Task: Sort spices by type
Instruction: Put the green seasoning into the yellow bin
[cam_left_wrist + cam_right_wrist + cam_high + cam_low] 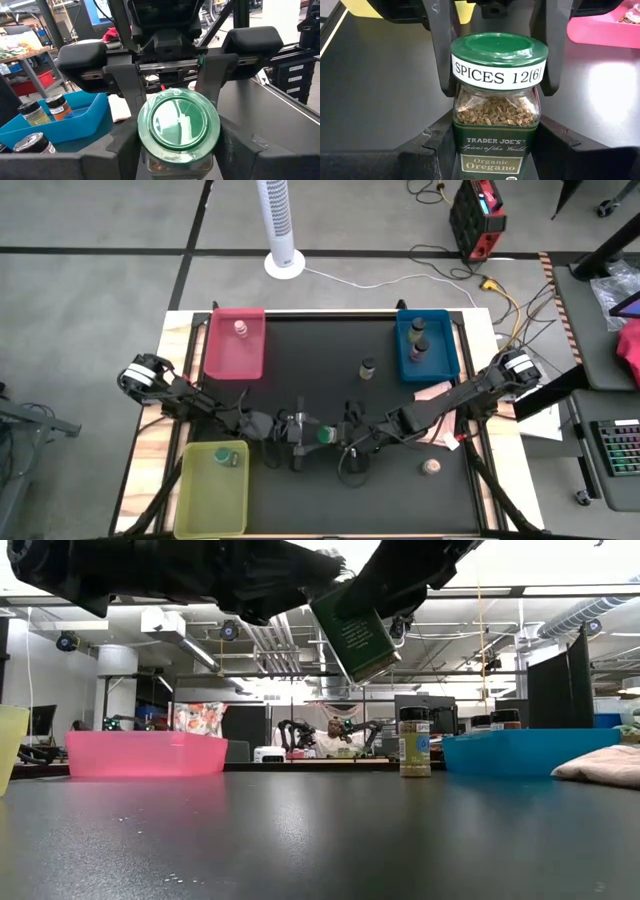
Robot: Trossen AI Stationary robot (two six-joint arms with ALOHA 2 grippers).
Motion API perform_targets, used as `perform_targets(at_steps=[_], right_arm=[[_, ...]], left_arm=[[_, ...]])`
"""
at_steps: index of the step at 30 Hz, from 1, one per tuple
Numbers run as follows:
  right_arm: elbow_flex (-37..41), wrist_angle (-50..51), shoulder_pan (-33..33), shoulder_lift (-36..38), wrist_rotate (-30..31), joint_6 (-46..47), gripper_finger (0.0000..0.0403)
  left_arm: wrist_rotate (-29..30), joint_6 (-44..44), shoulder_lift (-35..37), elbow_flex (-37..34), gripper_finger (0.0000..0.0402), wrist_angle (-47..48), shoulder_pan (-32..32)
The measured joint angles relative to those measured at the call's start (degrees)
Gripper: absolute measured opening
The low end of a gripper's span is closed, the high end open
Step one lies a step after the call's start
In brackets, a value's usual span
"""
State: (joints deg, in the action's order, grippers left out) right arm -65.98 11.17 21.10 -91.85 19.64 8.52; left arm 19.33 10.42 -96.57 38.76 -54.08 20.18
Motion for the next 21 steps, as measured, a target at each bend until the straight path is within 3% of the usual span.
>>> perform_targets(at_steps=[6,14,19,21], right_arm=[[0.0,-0.3,0.0,0.0,-0.1,0.6,0.0194],[0.0,0.1,0.0,0.4,-0.7,0.6,0.0337],[0.0,3.1,0.0,1.8,-0.9,0.7,0.0360],[0.1,3.1,-0.2,1.8,-0.7,0.1,0.0359]], left_arm=[[0.0,-1.0,0.0,0.0,0.0185,-0.4,0.2],[5.3,-2.2,4.3,0.0,0.0185,6.0,5.0],[6.6,-8.5,12.4,0.0,0.0185,14.0,11.5],[5.2,-13.0,16.6,1.2,0.0185,21.7,14.8]])
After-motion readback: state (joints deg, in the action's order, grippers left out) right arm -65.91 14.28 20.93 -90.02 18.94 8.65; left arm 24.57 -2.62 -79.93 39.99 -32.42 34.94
